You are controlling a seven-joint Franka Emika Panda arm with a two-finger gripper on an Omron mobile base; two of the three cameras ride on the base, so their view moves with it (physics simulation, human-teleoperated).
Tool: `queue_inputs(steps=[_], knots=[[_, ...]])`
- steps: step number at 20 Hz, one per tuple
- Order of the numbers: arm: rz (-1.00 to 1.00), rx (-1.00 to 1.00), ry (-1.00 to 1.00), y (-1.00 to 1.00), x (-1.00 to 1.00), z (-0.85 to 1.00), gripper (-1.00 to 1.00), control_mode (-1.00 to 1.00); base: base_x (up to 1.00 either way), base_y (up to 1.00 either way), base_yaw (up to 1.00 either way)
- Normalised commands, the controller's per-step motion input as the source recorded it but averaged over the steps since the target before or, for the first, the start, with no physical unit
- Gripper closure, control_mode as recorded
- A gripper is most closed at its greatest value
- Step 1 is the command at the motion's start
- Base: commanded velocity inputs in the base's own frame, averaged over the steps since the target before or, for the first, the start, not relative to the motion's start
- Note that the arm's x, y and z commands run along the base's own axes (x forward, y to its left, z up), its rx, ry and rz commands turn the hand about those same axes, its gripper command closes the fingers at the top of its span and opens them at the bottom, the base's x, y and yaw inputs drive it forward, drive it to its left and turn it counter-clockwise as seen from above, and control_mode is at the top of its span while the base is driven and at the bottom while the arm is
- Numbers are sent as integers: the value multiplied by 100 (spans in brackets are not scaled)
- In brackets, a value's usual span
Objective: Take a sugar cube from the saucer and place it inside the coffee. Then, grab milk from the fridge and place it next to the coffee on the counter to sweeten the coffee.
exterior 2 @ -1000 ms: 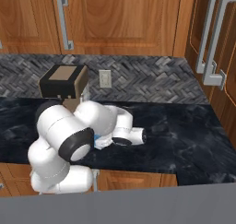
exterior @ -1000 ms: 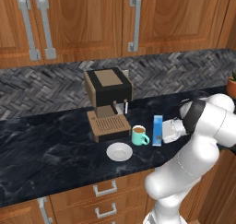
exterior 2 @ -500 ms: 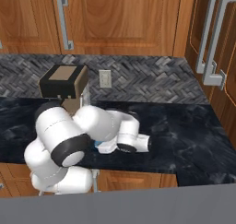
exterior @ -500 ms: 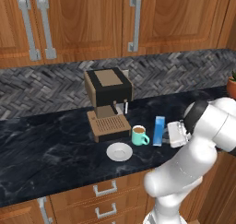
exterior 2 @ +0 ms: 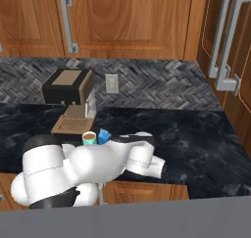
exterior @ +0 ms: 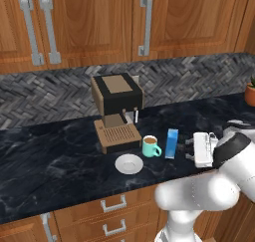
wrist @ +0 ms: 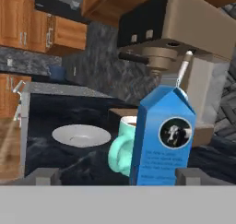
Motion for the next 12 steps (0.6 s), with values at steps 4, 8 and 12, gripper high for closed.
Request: queue_inputs(steps=[4, 8, 12], knots=[[-7, -6, -53, -2, -75, 77, -100, -100, 0, 0, 0], [4, -34, -93, 16, -100, 59, -100, -100, 0, 0, 0], [10, -46, -98, 39, -99, 32, -100, -100, 0, 0, 0]])
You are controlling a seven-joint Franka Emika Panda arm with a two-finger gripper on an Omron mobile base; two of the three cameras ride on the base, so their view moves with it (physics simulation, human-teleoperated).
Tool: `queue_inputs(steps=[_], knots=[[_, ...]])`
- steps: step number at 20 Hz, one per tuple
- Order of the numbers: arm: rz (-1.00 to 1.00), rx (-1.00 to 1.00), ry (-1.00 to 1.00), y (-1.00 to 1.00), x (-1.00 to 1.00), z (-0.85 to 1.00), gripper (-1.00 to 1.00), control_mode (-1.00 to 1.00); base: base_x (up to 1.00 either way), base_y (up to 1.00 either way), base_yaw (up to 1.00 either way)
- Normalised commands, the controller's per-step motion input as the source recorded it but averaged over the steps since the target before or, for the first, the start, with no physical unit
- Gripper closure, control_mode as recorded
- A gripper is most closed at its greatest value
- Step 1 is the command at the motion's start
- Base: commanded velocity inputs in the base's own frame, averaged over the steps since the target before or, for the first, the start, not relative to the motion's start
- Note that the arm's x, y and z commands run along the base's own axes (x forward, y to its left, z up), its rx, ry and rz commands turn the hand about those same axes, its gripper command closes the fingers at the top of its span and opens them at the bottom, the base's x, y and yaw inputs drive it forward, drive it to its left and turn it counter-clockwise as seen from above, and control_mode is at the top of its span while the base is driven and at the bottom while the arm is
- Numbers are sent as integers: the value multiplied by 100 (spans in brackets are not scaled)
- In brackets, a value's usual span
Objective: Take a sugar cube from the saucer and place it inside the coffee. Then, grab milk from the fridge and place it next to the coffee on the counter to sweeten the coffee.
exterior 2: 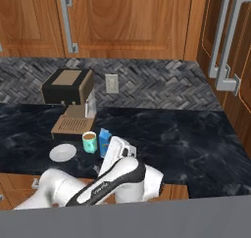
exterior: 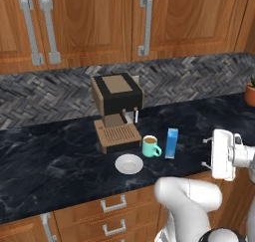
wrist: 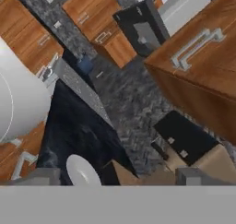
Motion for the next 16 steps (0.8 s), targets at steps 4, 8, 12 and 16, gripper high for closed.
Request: queue_inputs(steps=[4, 8, 12, 16], knots=[[13, -57, -100, 63, -83, 10, -100, -100, 0, 0, 0], [6, -26, -48, 42, -41, 16, -100, -100, 0, 0, 0], [0, 0, 0, 0, 0, 0, -100, -100, 0, 0, 0], [11, -14, -9, 29, 5, 47, -100, -100, 0, 0, 0]])
